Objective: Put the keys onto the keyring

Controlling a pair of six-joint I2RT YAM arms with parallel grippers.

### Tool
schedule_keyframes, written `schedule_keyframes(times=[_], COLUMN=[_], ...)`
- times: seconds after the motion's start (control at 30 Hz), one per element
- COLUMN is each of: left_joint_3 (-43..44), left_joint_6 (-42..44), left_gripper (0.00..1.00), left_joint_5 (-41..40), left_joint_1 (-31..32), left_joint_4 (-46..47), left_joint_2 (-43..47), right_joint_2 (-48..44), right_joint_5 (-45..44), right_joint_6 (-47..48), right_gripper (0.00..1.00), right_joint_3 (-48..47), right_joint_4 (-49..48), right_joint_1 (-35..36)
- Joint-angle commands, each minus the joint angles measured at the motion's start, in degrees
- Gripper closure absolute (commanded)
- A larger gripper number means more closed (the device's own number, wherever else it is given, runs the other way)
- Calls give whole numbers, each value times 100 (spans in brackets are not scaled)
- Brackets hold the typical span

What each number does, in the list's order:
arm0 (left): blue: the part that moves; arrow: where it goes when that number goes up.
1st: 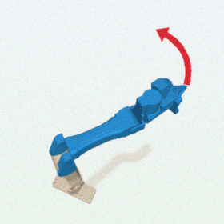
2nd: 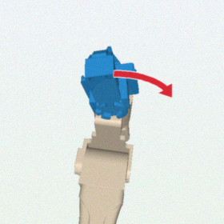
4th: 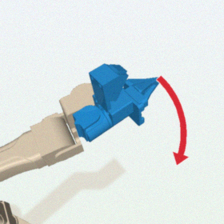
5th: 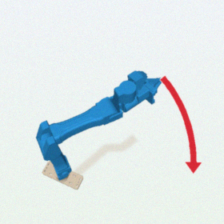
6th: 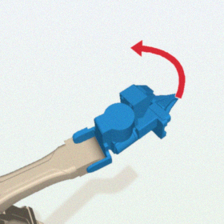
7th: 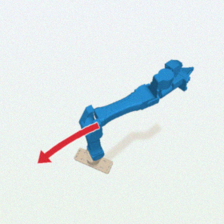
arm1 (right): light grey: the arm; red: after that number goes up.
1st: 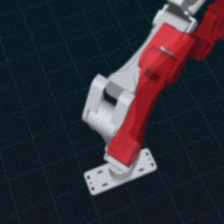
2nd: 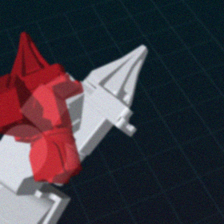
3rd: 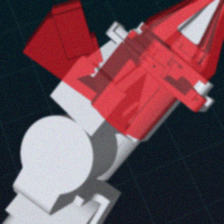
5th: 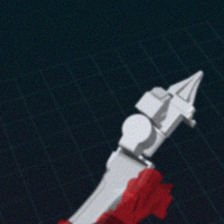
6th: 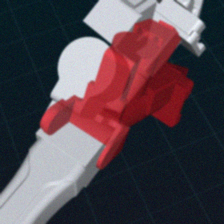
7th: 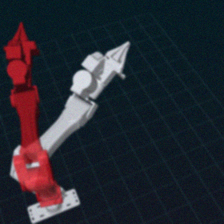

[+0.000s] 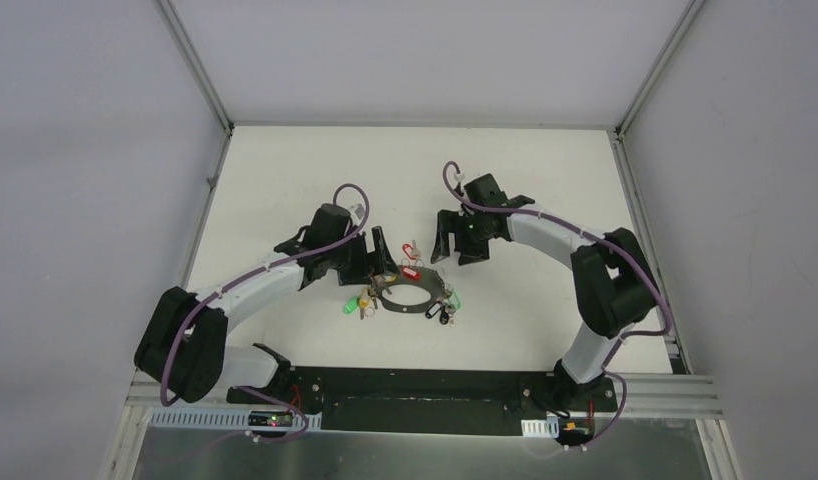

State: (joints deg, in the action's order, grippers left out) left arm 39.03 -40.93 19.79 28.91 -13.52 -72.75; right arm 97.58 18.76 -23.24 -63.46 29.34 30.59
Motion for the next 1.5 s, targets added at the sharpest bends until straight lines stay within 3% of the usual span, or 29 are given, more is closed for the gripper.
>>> schedule_keyframes(times=[0.0, 0.17, 0.3, 0.47, 0.7, 1.17, 1.33, 1.47], left_joint_3=[329, 235, -392, -1075, -1991, -2560, -2575, -2572], left_joint_6=[67, -81, -469, -364, -670, -862, -863, -864], left_gripper=[16, 24, 30, 30, 30, 30, 30, 30], left_joint_5=[846, 1195, 1244, 874, 456, 106, 110, 119], left_joint_1=[-60, -58, -55, -56, -52, -52, -52, -45], left_joint_4=[879, 1259, 2166, 2569, 3479, 3917, 3983, 3995], left_joint_2=[-361, -669, -584, -40, 580, 1137, 1100, 1102], right_joint_2=[329, 211, -50, -93, 122, 416, 481, 572], right_joint_5=[697, 817, 934, 1036, 1304, 1330, 1427, 1474], right_joint_6=[74, -102, -317, -356, -356, -364, -373, -369], right_gripper=[24, 28, 39, 58, 68, 71, 81, 80], right_joint_3=[-596, -482, -111, 185, 194, 337, 361, 369], right_joint_4=[-219, 7, 62, -17, -78, 12, -34, -42], right_joint_1=[-98, -205, -240, -262, -280, -273, -268, -273])
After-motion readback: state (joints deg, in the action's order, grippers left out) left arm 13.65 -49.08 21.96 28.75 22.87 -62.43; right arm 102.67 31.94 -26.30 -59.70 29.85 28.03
